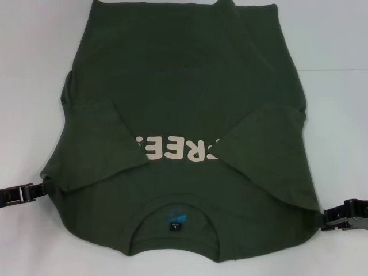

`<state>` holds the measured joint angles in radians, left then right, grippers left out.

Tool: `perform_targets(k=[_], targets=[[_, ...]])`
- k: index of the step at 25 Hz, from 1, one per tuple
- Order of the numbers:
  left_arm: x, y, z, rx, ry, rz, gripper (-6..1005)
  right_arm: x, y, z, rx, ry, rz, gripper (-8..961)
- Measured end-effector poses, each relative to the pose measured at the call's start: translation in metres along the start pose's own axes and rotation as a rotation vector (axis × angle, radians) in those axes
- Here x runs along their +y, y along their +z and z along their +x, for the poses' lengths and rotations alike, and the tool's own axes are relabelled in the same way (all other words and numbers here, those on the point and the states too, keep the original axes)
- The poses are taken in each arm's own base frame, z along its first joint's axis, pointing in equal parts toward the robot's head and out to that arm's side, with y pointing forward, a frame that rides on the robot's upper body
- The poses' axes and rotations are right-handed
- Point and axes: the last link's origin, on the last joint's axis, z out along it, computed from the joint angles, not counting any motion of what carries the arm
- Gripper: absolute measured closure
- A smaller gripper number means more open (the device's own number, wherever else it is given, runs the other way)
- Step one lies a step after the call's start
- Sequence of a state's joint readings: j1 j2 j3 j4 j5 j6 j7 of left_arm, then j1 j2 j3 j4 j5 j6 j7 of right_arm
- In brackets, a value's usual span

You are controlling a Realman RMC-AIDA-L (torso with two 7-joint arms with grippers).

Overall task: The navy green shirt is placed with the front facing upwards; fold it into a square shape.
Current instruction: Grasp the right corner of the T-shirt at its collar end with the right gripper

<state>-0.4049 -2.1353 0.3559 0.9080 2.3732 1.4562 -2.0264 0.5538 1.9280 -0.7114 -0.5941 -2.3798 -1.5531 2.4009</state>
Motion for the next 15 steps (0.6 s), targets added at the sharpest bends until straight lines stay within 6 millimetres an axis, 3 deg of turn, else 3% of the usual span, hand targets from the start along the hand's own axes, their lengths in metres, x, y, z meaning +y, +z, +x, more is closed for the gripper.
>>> perform_targets(k=[2, 12, 15], targets=[[0.0000, 0.0000, 0.0001, 0.001, 0.000, 0.000, 978, -0.0002, 0.0000, 0.0000, 0.001, 0.001, 0.002, 444], [-0.0012, -0.0006, 0.0017, 0.004, 0.003, 0.006, 978, -0.0029, 0.0003, -0.0007, 0.003, 0.009, 0.027, 891], [-0.0012, -0.0005, 0.0016, 0.004, 0.002, 0.007, 979, -0.0050, -0.0002, 0.0009, -0.003, 0.012, 0.029, 950]])
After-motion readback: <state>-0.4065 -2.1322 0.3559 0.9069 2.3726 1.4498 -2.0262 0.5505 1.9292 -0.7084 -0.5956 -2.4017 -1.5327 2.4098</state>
